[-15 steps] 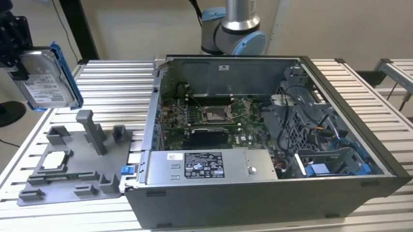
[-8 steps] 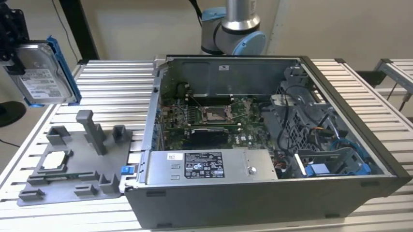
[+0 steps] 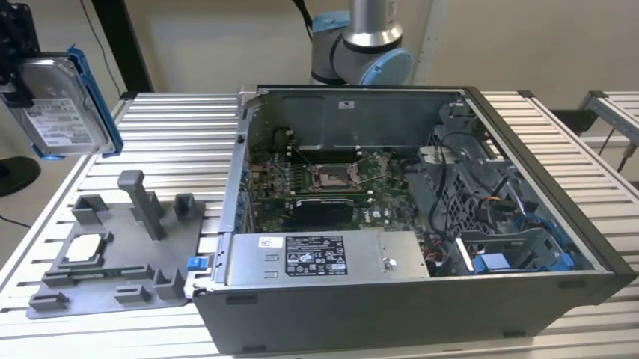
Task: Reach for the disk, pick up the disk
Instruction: 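Pick up the disk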
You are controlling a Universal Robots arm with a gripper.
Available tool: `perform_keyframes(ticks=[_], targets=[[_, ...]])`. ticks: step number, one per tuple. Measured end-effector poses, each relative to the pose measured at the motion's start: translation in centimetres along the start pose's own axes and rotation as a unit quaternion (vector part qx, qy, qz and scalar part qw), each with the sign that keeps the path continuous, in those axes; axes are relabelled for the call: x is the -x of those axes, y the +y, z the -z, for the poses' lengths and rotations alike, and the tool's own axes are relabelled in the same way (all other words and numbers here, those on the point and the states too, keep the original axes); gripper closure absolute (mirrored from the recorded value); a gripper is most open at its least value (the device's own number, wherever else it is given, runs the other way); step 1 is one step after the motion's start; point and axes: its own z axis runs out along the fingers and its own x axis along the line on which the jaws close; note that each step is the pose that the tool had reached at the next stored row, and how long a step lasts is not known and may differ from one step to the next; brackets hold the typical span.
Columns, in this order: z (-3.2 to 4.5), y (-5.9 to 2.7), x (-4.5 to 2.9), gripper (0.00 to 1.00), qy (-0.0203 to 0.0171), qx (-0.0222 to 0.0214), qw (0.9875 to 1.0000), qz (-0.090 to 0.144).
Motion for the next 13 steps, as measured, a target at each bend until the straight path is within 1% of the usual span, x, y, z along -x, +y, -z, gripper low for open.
perform_keyframes(ticks=[13], targets=[[2.54,0.04,-0.05,1.00,0.0000,0.0000,1.0000,0.000]])
